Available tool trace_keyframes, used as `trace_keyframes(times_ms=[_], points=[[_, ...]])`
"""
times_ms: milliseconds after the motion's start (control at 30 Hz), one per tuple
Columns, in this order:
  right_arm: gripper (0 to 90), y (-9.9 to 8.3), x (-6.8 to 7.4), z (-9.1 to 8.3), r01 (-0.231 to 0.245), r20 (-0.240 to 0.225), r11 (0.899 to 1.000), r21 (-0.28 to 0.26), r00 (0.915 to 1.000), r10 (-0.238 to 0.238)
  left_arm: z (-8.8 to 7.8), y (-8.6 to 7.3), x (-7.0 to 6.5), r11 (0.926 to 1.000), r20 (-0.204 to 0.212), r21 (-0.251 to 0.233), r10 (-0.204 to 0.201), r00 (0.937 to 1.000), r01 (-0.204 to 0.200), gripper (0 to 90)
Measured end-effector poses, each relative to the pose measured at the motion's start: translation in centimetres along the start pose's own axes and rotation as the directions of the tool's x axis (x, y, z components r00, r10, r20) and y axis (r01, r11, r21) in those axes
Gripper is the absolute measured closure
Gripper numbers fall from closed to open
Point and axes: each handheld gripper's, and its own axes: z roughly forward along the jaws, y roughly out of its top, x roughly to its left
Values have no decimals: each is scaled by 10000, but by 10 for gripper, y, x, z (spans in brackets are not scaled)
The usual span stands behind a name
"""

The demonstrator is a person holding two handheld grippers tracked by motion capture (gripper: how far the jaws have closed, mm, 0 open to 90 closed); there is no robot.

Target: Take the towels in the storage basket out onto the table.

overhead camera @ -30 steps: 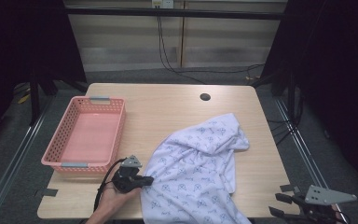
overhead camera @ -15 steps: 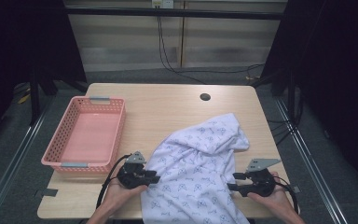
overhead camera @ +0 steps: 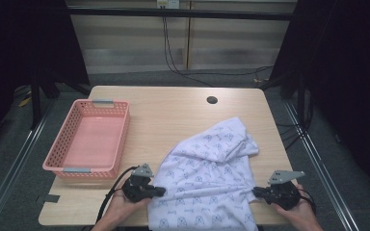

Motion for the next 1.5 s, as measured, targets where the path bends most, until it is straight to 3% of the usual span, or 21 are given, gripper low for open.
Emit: trace_keyframes(times_ms=[100, 133, 233, 267, 367, 400, 433, 567, 633, 667, 733, 767, 800, 867, 1033, 1133, 1233, 1267, 1367, 1467, 1500], points=[[842, -5, 7, -7, 181, -380, 9997, 156, 9991, -175, -4, -9, -14, 9991, 361, 332, 239, 9991, -251, 900], [812, -6, 13, -11, 342, -637, 9994, 66, 9974, -337, -9, -16, -24, 9975, 797, 616, 294, 9964, -343, 900], [727, -4, 18, -19, 343, -615, 9990, -294, 9975, -361, -13, -15, -27, 9979, 591, 416, 462, 9972, -487, 853], [647, 1, 19, -24, 232, -447, 9963, -822, 9986, -269, -11, -8, -21, 9995, 624, 73, 311, 9976, -316, 787], [637, 9, 14, -24, 172, -246, 9944, -1045, 9995, -199, -6, 5, -12, 9988, 198, -103, 481, 9986, -479, 758], [615, 20, 6, -16, 3, -202, 9919, -1273, 9998, -29, 1, 20, 1, 9976, -14, -661, 217, 9998, -217, 748], [611, 26, 2, -11, 8, -165, 9919, -1274, 9999, -29, 1, 20, 1, 9976, -14, -661, 217, 9998, -217, 744], [575, 42, -8, 10, -9, -110, 9941, -1088, 9999, -3, 15, 52, 21, 9914, -443, -1288, 190, 9988, -246, 684], [551, 50, -12, 23, 114, -152, 9953, -964, 9998, -129, 24, 62, 31, 9878, -322, -1548, 143, 9994, -191, 628], [541, 52, -14, 30, 64, -220, 9961, -878, 9997, -84, 31, 66, 35, 9893, -616, -1454, -11, 9981, -79, 626], [541, 57, -15, 44, 233, -58, 9983, -539, 9997, -236, 44, 68, 38, 9957, -870, -860, 262, 9959, -337, 646], [541, 57, -15, 44, 233, -58, 9983, -539, 9997, -236, 44, 68, 38, 9957, -870, -860, 262, 9959, -337, 682], [608, 56, -12, 51, 400, 261, 9991, -139, 9989, -396, 47, 65, 37, 9958, -1033, -804, 352, 9940, -436, 760], [678, 53, -9, 51, 399, 232, 9990, -222, 9990, -394, 42, 59, 37, 9976, -1154, -431, 496, 9921, -549, 874], [792, 49, -5, 46, 456, 313, 9989, -107, 9985, -452, 26, 42, 31, 9987, -1162, -309, 359, 9926, -397, 889], [845, 40, 1, 37, 532, -18, 9986, 8, 9986, -532, 5, 17, 16, 10000, -808, -25, 62, 9967, -64, 890], [847, 33, 7, 31, 494, -329, 9988, 62, 9982, -492, -1, 6, 4, 9999, -679, 105, 94, 9977, -87, 888], [847, 28, 16, 26, 674, -512, 9976, 184, 9965, -663, -7, -4, -11, 9990, -282, 410, 197, 9994, -185, 886], [830, 23, 25, 21, 842, -781, 9962, 208, 9935, -823, -10, -10, -21, 9982, 34, 518, 307, 9995, -308, 829], [743, 18, 33, 16, 866, -803, 9961, 164, 9931, -851, -14, -8, -22, 9994, 344, -195, 277, 9990, -270, 767], [710, 20, 31, 14, 809, -696, 9967, -49, 9943, -811, -16, -3, -19, 9985, 190, -456, 309, 9993, -300, 739]])
